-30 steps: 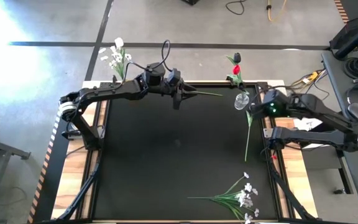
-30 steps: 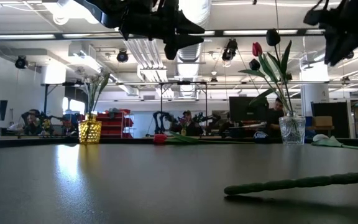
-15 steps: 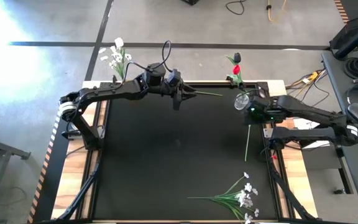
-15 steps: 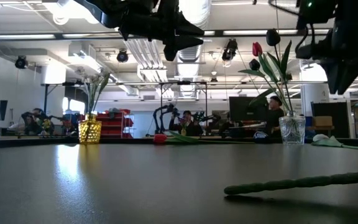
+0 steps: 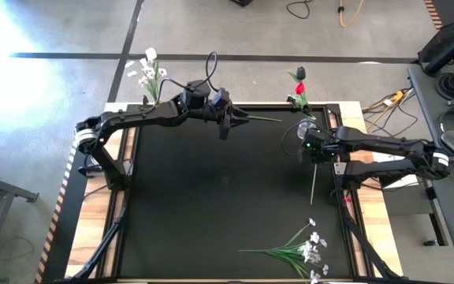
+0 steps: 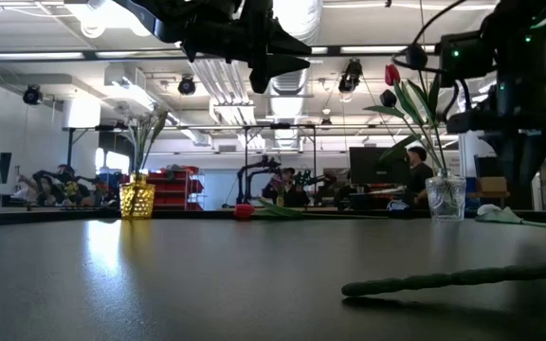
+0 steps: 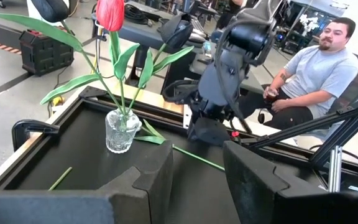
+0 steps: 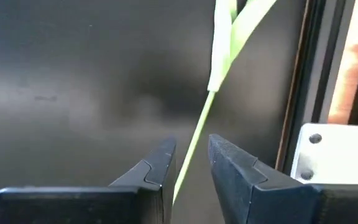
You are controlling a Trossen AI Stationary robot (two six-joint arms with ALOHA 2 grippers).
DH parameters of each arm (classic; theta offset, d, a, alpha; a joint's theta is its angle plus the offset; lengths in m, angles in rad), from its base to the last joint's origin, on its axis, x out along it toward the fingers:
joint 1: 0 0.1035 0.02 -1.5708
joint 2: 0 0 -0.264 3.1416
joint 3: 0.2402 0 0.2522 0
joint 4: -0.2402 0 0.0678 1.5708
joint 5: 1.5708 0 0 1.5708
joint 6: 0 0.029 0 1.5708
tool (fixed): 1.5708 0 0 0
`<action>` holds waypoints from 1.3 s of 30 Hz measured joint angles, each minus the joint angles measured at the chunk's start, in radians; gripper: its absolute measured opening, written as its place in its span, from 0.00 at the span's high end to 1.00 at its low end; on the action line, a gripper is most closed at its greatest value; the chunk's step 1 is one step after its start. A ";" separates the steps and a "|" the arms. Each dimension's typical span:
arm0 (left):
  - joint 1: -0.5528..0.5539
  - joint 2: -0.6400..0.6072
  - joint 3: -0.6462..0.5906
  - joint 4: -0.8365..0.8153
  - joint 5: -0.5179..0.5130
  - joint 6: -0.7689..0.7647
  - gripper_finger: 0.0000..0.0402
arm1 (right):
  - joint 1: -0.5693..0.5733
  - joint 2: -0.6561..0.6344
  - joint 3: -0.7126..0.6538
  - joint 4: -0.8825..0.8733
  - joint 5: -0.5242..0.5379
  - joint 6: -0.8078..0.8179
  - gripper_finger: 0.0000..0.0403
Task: Sort flowers into vase by color
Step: Put the white tulip into the yellow vase
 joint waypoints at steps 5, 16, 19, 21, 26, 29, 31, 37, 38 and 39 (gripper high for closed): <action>0.000 0.000 0.000 0.000 0.000 0.000 0.68 | 0.000 0.005 -0.035 0.038 0.067 0.014 0.78; 0.000 0.000 0.000 0.000 0.000 0.000 0.68 | -0.001 0.081 -0.132 0.152 0.121 0.028 0.71; 0.000 0.000 0.000 -0.001 0.000 0.000 0.68 | -0.001 0.095 -0.169 0.217 0.121 0.047 0.72; 0.000 0.000 0.000 -0.001 0.000 -0.001 0.68 | -0.001 0.103 -0.186 0.240 0.122 0.053 0.73; 0.000 0.000 0.000 -0.004 0.001 -0.003 0.68 | 0.000 0.112 -0.204 0.270 0.136 0.052 0.80; 0.000 0.000 0.000 -0.005 0.001 -0.004 0.68 | 0.000 0.112 -0.209 0.277 0.138 0.049 0.86; 0.000 0.000 0.000 -0.006 0.002 -0.004 0.68 | 0.000 0.112 -0.214 0.282 0.140 0.049 0.91; 0.000 0.000 0.000 -0.006 0.002 -0.005 0.68 | 0.000 0.109 -0.220 0.283 0.148 0.049 0.97; 0.000 0.000 0.000 -0.006 0.002 -0.007 0.68 | 0.000 0.104 -0.220 0.283 0.148 0.049 0.97; 0.000 0.000 0.000 -0.006 0.002 -0.008 0.68 | 0.000 0.098 -0.220 0.282 0.148 0.052 0.97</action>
